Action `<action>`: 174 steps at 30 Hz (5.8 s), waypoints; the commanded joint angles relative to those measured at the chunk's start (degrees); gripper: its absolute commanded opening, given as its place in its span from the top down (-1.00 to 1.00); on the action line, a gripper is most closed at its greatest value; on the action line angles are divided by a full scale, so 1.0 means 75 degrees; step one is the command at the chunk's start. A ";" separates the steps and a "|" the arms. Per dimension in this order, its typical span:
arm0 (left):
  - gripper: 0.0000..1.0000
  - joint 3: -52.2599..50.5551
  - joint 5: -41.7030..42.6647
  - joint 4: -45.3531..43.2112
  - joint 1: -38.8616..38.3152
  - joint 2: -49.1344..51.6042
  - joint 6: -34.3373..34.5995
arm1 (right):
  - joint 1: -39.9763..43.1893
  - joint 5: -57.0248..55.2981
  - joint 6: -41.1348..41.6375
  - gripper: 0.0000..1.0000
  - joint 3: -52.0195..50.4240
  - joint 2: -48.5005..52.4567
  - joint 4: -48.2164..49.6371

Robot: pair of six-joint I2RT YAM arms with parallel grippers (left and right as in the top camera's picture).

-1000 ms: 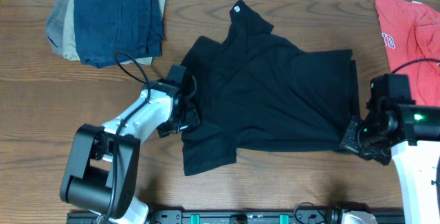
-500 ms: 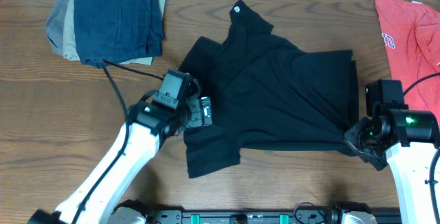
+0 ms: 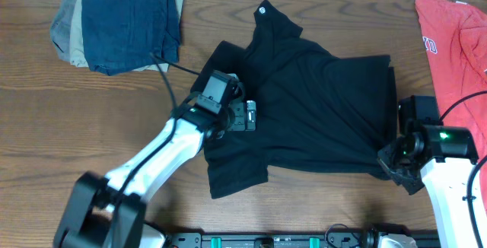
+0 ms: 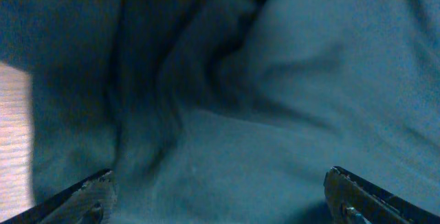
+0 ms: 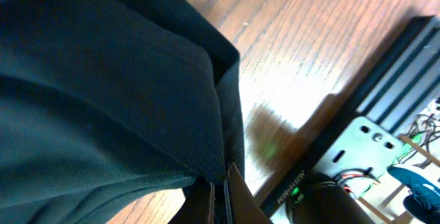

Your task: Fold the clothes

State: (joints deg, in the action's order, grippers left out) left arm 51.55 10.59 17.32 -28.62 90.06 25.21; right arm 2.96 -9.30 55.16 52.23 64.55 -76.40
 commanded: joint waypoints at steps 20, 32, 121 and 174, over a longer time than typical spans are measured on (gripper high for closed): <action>0.61 0.0017 -0.1303 0.0627 0.0239 0.1440 0.0938 | -0.0099 0.0157 0.0125 0.97 -0.0294 -0.0073 0.0309; 0.85 -0.0003 -0.2559 0.1926 0.0463 0.1445 0.2352 | -0.0099 0.0181 -0.0458 0.97 -0.0294 -0.0070 0.0493; 0.81 -0.2719 0.0332 0.2935 -0.0956 -0.0513 0.3669 | -0.0189 0.2760 -0.4555 0.98 0.1944 0.6936 0.5712; 0.70 -0.0265 -0.1445 0.2107 0.0035 -0.1871 0.0667 | 0.0618 0.3634 -0.5826 0.98 0.7055 0.5523 -0.0335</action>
State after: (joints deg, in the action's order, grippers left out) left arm 46.48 0.69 34.00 -31.66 70.61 38.04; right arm 9.69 16.86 12.75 104.20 109.75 -77.28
